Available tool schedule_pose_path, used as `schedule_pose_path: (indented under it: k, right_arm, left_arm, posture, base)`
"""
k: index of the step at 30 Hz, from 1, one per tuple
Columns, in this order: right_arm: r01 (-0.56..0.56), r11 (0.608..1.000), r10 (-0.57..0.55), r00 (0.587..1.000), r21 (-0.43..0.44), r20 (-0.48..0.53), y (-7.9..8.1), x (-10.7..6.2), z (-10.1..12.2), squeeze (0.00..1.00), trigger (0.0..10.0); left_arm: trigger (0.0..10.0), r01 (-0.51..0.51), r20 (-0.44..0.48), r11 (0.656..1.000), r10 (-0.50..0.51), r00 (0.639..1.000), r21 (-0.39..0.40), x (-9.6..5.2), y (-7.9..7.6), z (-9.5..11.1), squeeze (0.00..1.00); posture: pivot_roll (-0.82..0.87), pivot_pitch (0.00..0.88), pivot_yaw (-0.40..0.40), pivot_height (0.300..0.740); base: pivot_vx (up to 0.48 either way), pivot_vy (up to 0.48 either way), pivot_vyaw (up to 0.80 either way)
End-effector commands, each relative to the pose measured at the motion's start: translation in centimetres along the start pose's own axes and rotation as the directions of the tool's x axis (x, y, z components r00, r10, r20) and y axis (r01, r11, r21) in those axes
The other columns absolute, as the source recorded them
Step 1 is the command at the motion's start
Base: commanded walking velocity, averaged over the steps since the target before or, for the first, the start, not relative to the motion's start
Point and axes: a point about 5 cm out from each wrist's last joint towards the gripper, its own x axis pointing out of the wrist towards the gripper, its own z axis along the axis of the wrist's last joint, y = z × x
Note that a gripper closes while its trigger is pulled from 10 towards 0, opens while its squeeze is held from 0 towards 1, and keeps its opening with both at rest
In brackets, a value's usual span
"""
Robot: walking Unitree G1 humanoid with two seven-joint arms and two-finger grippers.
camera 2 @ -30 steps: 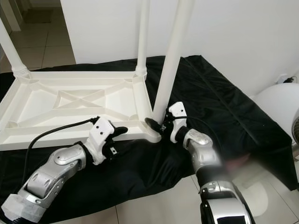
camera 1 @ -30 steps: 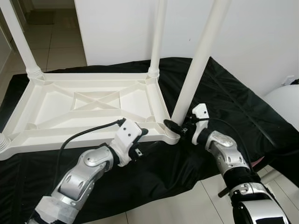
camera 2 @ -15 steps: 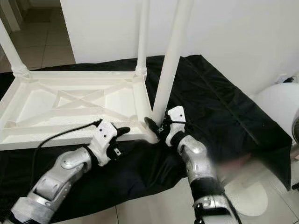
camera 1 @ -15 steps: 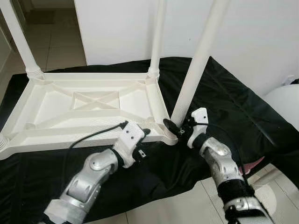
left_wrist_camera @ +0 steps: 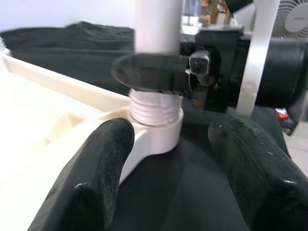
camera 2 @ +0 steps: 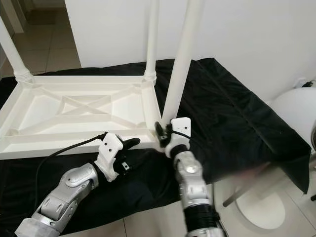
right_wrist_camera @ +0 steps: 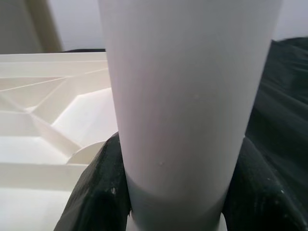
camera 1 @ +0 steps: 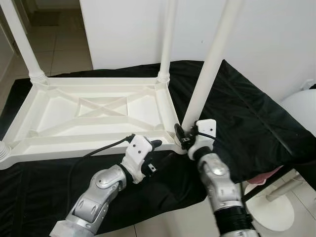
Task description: Building children table
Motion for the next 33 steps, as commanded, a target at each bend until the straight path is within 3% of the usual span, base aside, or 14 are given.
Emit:
schedule_pose_path:
  k: [1, 11, 21, 33]
  right_arm:
    - [0.121, 0.992, -0.120, 0.992, 0.025, -0.034, -0.8, -0.3, -0.4, 0.00, 10.0]
    - [0.214, 0.977, -0.214, 0.976, 0.001, -0.028, -0.8, -0.3, -0.1, 0.00, 10.0]
    - [0.210, 0.977, -0.210, 0.977, 0.020, -0.032, -0.2, -0.2, 0.1, 0.00, 10.0]
    - [0.196, 0.980, -0.197, 0.980, -0.038, -0.022, -1.3, 0.1, 0.3, 0.00, 10.0]
  left_arm:
    - [10.0, 0.001, -0.014, 1.000, -0.001, 1.000, -0.006, -0.3, 0.2, -0.6, 0.00]
    - [10.0, 0.034, -0.009, 0.999, -0.034, 0.999, -0.013, 0.0, 1.0, -0.2, 0.00]
    - [10.0, 0.033, -0.011, 0.999, -0.033, 0.999, -0.008, 0.3, 2.1, 0.0, 0.00]
    - [10.0, 0.039, -0.017, 0.999, -0.040, 0.999, -0.003, 1.0, 2.5, 0.1, 0.00]
  posture:
    - [-0.04, 0.009, 0.003, 0.740]
    - [-0.08, 0.011, 0.067, 0.740]
    - [-0.10, 0.009, 0.087, 0.740]
    - [-0.10, 0.009, 0.100, 0.740]
  base:
    - [0.000, 0.000, 0.00]
    - [0.000, 0.000, 0.00]
    - [0.000, 0.000, 0.00]
    - [0.000, 0.000, 0.00]
